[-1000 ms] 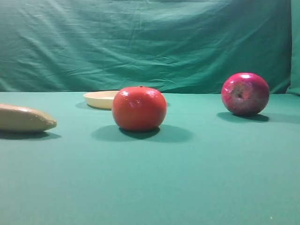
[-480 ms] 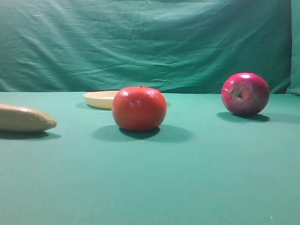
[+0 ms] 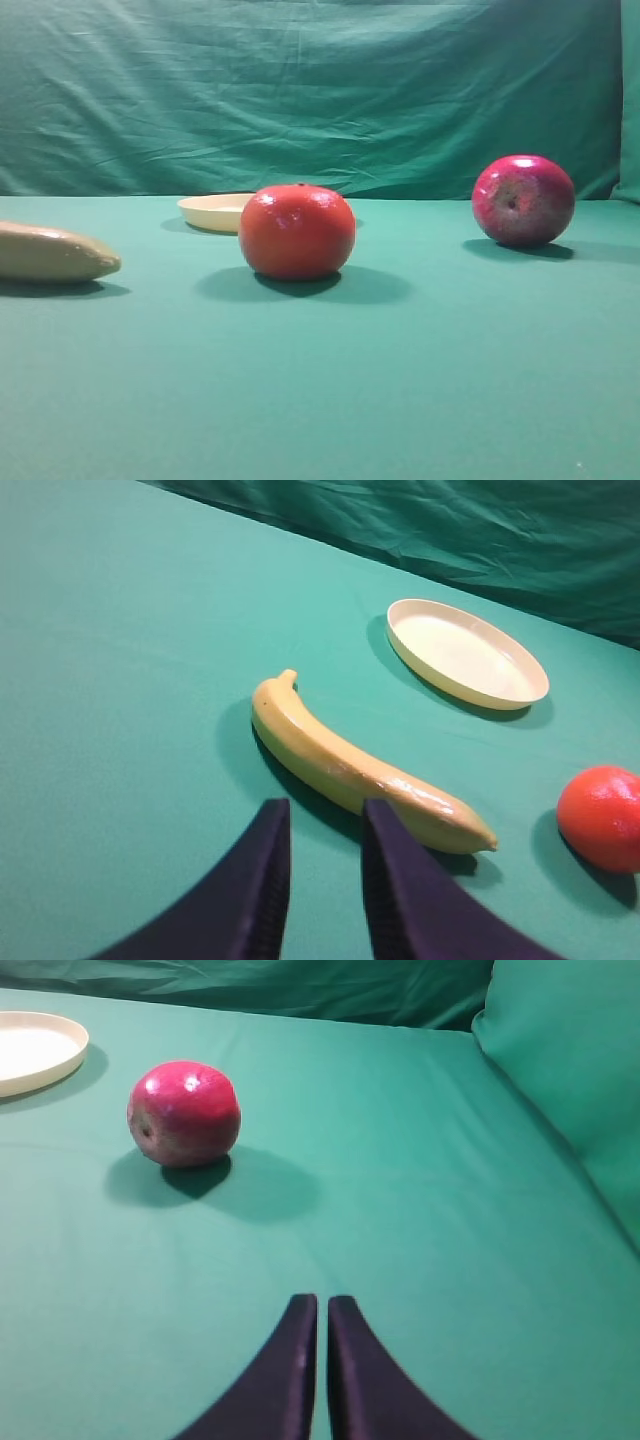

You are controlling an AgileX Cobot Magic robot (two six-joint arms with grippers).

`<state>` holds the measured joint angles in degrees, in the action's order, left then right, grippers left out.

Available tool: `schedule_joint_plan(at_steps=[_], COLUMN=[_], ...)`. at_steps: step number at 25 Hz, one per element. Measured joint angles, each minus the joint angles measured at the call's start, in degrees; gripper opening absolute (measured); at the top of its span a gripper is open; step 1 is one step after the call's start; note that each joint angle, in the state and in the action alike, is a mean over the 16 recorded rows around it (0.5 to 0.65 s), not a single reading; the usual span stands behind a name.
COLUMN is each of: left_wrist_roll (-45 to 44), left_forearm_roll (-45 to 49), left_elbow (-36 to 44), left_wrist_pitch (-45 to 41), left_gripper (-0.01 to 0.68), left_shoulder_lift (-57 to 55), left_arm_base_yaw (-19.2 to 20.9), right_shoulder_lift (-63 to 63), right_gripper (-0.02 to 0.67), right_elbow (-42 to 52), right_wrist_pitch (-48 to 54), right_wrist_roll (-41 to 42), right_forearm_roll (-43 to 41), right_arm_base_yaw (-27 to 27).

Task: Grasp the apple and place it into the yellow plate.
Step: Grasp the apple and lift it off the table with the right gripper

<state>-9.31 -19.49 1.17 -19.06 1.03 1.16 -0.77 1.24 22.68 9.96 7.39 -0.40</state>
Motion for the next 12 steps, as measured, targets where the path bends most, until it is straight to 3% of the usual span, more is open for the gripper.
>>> schedule_joint_plan(at_steps=[12], left_wrist_roll=[0.0], left_forearm_roll=[0.0], left_elbow=[0.0], left_wrist_pitch=[0.0], left_gripper=[0.157], left_shoulder_lift=[0.0], left_arm_base_yaw=[0.0], right_shoulder_lift=[0.0], right_gripper=[0.0], right_elbow=[0.1], right_wrist_pitch=[-1.7], right_wrist_roll=[-0.2], right_forearm_roll=[1.9], right_arm_base_yaw=[0.0])
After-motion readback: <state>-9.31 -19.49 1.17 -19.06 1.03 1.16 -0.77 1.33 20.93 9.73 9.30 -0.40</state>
